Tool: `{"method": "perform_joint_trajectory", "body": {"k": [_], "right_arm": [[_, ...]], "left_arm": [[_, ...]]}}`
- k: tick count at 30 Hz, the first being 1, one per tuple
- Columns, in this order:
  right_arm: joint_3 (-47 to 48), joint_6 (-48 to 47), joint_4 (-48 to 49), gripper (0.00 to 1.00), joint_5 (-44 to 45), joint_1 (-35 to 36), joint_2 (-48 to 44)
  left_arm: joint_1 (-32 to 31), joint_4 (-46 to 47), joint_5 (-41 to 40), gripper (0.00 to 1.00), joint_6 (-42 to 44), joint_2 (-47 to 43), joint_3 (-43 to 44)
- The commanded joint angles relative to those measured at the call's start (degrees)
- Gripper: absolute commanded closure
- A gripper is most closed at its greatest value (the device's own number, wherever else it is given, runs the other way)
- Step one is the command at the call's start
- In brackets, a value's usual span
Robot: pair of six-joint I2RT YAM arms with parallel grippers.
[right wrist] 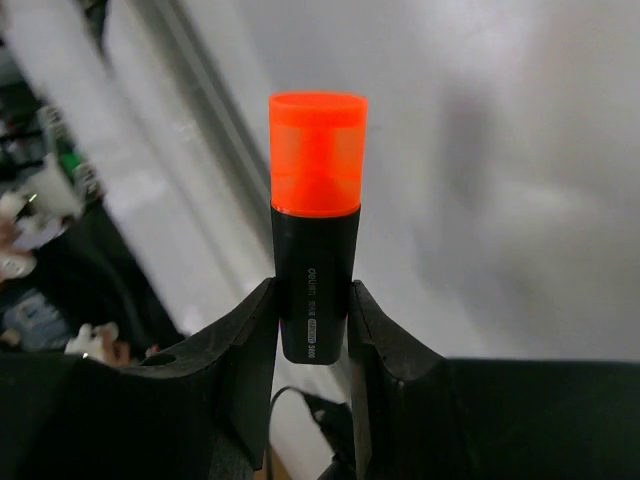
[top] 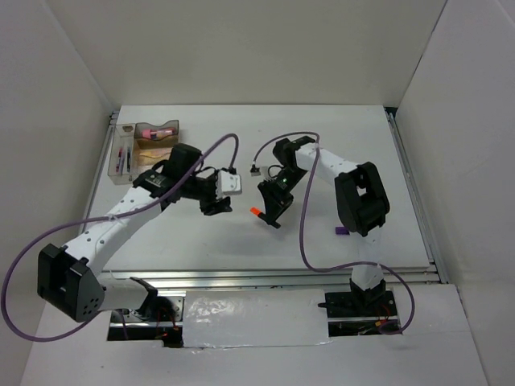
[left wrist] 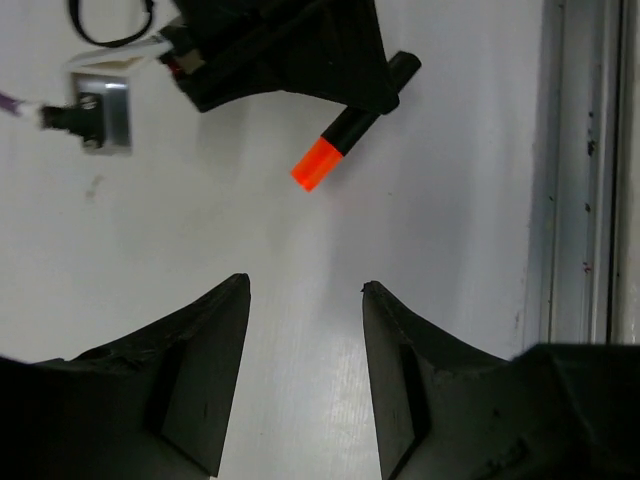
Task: Sort the stationery into containers
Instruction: Pick up the pen from the center of the board.
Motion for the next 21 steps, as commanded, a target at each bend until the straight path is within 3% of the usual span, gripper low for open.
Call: {"method": "perform_joint_trajectory", "body": {"k": [1,4,12,21], "right_arm": [[2.86,-11.14,-13.67,1.00,-13.67,-0.39,0.36],[3.13,-14.76,-18.25,1.00,-17.19,-0.22,1.86],[0.93,-15.30,-18.35,1.00,-19.83,1.45,-0.06],[0.58,-14.68,-18.35,1.00,-20.89,3.12,-1.12]], "left_arm": [[-6.94,-5.33,-5.67,0.40,8.02,-0.63,0.76],[-11.43,-5.51,-10.86,0.39,9.70,-1.07,0.77],[-20.06,-3.23,-17.91,0.38,9.52,-0.01,-1.87],[-23.23,-0.59,-20.19,0.39,7.67,2.89,-0.99]]}}
